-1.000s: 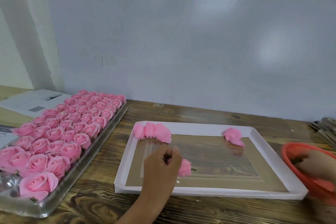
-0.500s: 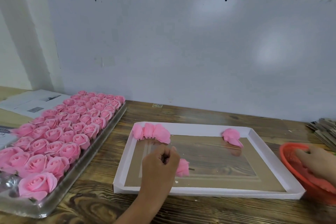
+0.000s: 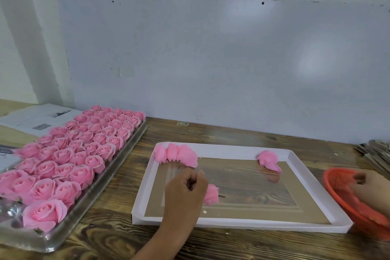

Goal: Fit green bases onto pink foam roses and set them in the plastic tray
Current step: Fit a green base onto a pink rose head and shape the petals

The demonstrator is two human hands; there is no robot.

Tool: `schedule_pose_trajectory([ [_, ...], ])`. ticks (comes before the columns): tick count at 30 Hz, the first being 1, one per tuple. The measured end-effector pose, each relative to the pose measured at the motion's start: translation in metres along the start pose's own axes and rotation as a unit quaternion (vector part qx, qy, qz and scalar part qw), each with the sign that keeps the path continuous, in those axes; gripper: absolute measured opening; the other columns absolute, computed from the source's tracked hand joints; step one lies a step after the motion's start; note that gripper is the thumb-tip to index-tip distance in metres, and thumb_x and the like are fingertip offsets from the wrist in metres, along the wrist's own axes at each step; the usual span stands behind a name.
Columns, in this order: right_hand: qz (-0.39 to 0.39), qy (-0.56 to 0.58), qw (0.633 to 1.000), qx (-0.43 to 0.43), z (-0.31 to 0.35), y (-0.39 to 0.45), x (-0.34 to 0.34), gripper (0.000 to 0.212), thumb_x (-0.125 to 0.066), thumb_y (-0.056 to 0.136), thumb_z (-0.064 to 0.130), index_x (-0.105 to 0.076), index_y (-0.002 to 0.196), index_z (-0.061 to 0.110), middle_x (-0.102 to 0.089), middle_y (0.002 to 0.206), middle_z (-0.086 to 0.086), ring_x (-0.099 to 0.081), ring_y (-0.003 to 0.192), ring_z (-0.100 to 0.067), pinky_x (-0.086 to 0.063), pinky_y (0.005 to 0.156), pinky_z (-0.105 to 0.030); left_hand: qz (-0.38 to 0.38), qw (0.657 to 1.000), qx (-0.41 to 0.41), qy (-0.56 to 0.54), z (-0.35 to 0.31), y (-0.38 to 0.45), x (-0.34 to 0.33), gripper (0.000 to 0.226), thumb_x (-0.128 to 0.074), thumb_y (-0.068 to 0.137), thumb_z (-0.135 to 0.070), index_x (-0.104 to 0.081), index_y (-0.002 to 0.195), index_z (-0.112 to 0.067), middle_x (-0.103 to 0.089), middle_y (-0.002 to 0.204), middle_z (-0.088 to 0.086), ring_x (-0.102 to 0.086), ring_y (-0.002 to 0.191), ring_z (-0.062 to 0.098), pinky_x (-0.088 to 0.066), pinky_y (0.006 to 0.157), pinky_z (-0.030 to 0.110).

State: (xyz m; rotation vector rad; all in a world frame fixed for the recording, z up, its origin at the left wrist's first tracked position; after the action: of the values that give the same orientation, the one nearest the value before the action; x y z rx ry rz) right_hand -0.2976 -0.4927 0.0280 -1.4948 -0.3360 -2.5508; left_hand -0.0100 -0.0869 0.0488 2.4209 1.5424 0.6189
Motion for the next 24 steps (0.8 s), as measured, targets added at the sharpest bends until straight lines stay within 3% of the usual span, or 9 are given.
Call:
schedule_pose_trajectory([
  [4, -0.011, -0.007, 1.000, -0.003, -0.005, 0.001, 0.002, 0.025, -0.067, 0.075, -0.005, -0.073, 0.087, 0.016, -0.066, 0.065, -0.002, -0.063, 0.063, -0.027, -0.055, 0.068, -0.046, -0.003, 1.000, -0.005, 0.002, -0.001, 0.000, 0.000, 0.040, -0.060, 0.095, -0.017, -0.050, 0.056, -0.020, -0.048, 0.052, -0.011, -0.047, 0.055, 0.003, -0.040, 0.055, 0.012],
  [10, -0.061, 0.039, 0.997, 0.009, -0.015, 0.003, -0.001, 0.016, -0.074, 0.081, 0.017, -0.070, 0.069, 0.026, -0.067, 0.053, 0.007, -0.066, 0.056, -0.023, -0.057, 0.062, -0.045, -0.004, 1.000, -0.007, -0.005, -0.003, -0.001, 0.000, 0.041, -0.059, 0.094, -0.015, -0.049, 0.055, -0.022, -0.048, 0.051, -0.012, -0.047, 0.054, 0.002, -0.040, 0.055, 0.011],
  [12, -0.051, 0.043, 0.998, 0.004, -0.015, 0.006, -0.006, 0.009, -0.071, 0.085, 0.021, -0.071, 0.076, 0.024, -0.070, 0.064, 0.000, -0.067, 0.063, -0.028, -0.057, 0.068, -0.048, -0.004, 1.000, -0.009, -0.005, -0.003, -0.001, 0.000, 0.041, -0.059, 0.094, -0.016, -0.048, 0.055, -0.023, -0.048, 0.051, -0.012, -0.047, 0.055, 0.002, -0.040, 0.056, 0.013],
  [15, -0.017, 0.095, 0.992, -0.078, -0.009, 0.004, -0.012, 0.013, -0.059, 0.095, 0.017, -0.067, 0.095, 0.008, -0.067, 0.088, -0.021, -0.066, 0.075, -0.041, -0.055, 0.077, -0.056, -0.005, 1.000, -0.010, -0.006, -0.001, -0.001, 0.000, 0.041, -0.059, 0.094, -0.016, -0.049, 0.055, -0.022, -0.048, 0.051, -0.011, -0.047, 0.055, 0.003, -0.041, 0.056, 0.013],
  [18, -0.073, 0.150, 0.983, -0.073, 0.012, -0.013, 0.010, 0.011, -0.051, 0.096, 0.011, -0.059, 0.089, 0.012, -0.061, 0.089, -0.018, -0.065, 0.066, -0.025, -0.054, 0.076, -0.058, -0.007, 1.000, -0.009, -0.010, 0.000, 0.000, 0.000, 0.042, -0.059, 0.094, -0.015, -0.048, 0.054, -0.023, -0.048, 0.050, -0.011, -0.047, 0.054, 0.002, -0.040, 0.055, 0.011],
  [20, -0.147, 0.174, 0.973, -0.027, 0.032, -0.038, 0.032, 0.014, -0.049, 0.094, 0.008, -0.058, 0.093, 0.019, -0.060, 0.086, -0.013, -0.057, 0.058, -0.011, -0.054, 0.071, -0.043, -0.015, 1.000, -0.007, -0.016, 0.000, 0.001, 0.001, 0.046, -0.060, 0.094, -0.014, -0.046, 0.052, -0.026, -0.047, 0.049, -0.012, -0.047, 0.053, 0.002, -0.041, 0.055, 0.012],
  [21, -0.178, 0.165, 0.970, 0.016, 0.048, -0.053, 0.042, 0.021, -0.049, 0.092, 0.008, -0.060, 0.101, 0.025, -0.060, 0.084, -0.009, -0.056, 0.064, -0.004, -0.050, 0.064, -0.023, -0.020, 1.000, -0.003, -0.021, 0.001, 0.002, 0.001, 0.048, -0.060, 0.094, -0.014, -0.045, 0.051, -0.028, -0.046, 0.047, -0.013, -0.047, 0.053, 0.002, -0.041, 0.054, 0.012],
  [23, -0.175, 0.183, 0.964, 0.075, 0.087, -0.083, 0.051, 0.034, -0.047, 0.091, 0.008, -0.063, 0.110, 0.031, -0.061, 0.084, -0.005, -0.055, 0.066, 0.010, -0.043, 0.060, -0.009, -0.024, 0.999, 0.013, -0.037, 0.002, 0.004, 0.002, 0.050, -0.059, 0.093, -0.015, -0.045, 0.048, -0.029, -0.044, 0.046, -0.013, -0.046, 0.051, 0.002, -0.041, 0.053, 0.012],
  [24, -0.155, 0.204, 0.963, 0.088, 0.104, -0.099, 0.048, 0.035, -0.047, 0.090, 0.006, -0.065, 0.109, 0.030, -0.063, 0.086, -0.003, -0.058, 0.065, 0.006, -0.043, 0.059, -0.009, -0.023, 0.998, 0.024, -0.045, 0.003, 0.004, 0.002, 0.048, -0.058, 0.093, -0.018, -0.047, 0.047, -0.029, -0.044, 0.047, -0.012, -0.045, 0.051, 0.002, -0.040, 0.052, 0.013],
])
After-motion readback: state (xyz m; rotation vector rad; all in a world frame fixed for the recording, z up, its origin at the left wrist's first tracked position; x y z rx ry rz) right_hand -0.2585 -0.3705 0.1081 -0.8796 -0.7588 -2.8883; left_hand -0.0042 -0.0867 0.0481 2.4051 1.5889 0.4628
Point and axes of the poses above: each hand's wrist, its own y-axis towards the middle knuckle, its own x-axis out of the back of the hand, z = x × y, the point moved 5 cm from there along y, towards the middle knuckle
